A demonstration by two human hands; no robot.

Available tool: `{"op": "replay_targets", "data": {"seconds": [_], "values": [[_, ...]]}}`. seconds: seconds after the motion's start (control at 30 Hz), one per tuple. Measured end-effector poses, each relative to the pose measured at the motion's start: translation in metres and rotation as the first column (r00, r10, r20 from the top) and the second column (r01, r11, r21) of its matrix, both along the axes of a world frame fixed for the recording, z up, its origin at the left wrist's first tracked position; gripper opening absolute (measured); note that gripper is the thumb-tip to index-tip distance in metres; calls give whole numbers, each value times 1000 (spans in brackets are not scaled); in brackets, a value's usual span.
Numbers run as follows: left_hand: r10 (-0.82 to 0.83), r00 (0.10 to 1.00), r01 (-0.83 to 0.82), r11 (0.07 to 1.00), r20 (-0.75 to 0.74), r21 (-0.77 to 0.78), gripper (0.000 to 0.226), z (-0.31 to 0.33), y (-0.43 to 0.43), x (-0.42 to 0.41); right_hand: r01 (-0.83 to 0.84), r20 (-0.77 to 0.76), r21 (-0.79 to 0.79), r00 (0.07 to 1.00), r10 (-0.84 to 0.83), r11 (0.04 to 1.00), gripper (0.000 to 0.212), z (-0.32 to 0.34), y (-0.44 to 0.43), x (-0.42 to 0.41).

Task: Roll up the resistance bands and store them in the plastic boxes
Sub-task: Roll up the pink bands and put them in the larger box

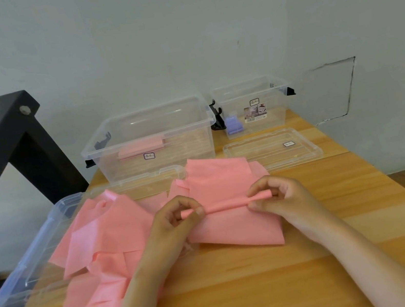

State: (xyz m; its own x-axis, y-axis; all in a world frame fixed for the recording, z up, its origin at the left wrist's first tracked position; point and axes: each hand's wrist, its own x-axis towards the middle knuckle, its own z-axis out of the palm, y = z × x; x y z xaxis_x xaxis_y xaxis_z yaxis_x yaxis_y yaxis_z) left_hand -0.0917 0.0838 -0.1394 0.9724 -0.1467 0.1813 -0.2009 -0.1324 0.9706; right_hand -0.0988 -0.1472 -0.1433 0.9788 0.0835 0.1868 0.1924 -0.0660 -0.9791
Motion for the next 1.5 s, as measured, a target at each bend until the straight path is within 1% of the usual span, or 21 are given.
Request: {"op": "replay_targets", "data": {"seconds": [0.1, 0.17, 0.27, 0.33, 0.43, 0.6, 0.83, 1.03, 1.13, 1.23, 1.4, 1.5], "values": [[35, 999, -35, 999, 0, 8, 12, -1, 0, 2, 30, 2, 29, 1000, -30, 999, 11, -1, 1, 0], [56, 998, -56, 998, -24, -23, 18, -3, 2, 4, 58, -42, 81, 998, -55, 995, 15, -3, 1, 1], [108, 994, -109, 994, -15, -32, 12, -4, 0, 3, 191, -84, 147, 980, -180, 971, 20, -6, 0, 4], [135, 991, -135, 991, 26, -16, 7, -4, -5, 2, 273, -82, 175, 961, -263, 946, 21, -7, 2, 5], [155, 982, -161, 985, 107, 56, 8, -7, -11, 3, 315, -56, 205, 949, -310, 927, 21, -8, 7, 4], [160, 982, -166, 984, 106, 59, 8, -8, -13, 3, 289, -27, 202, 957, -289, 936, 16, -9, 10, 4], [126, 989, -131, 990, 81, 52, 9, -9, -11, 3, 282, -24, 214, 959, -283, 935, 13, -10, 8, 6], [119, 991, -122, 991, 58, 52, 11, -9, -11, 3, 245, -82, 285, 970, -231, 927, 18, -8, 7, 6], [107, 993, -109, 993, 46, 45, 9, -7, -12, 3, 242, -106, 292, 970, -220, 925, 25, -7, 5, 7], [89, 995, -92, 993, 40, 72, 9, -7, -13, 1, 212, -137, 274, 974, -181, 938, 30, -8, 3, 7], [96, 992, -103, 990, 83, 92, 14, -4, -11, 1, 142, -149, 227, 983, -109, 964, 20, -6, 2, 5], [112, 987, -122, 989, 114, 87, 12, 0, -9, -1, 134, -146, 228, 984, -103, 964, 12, -4, 2, 5]]}}
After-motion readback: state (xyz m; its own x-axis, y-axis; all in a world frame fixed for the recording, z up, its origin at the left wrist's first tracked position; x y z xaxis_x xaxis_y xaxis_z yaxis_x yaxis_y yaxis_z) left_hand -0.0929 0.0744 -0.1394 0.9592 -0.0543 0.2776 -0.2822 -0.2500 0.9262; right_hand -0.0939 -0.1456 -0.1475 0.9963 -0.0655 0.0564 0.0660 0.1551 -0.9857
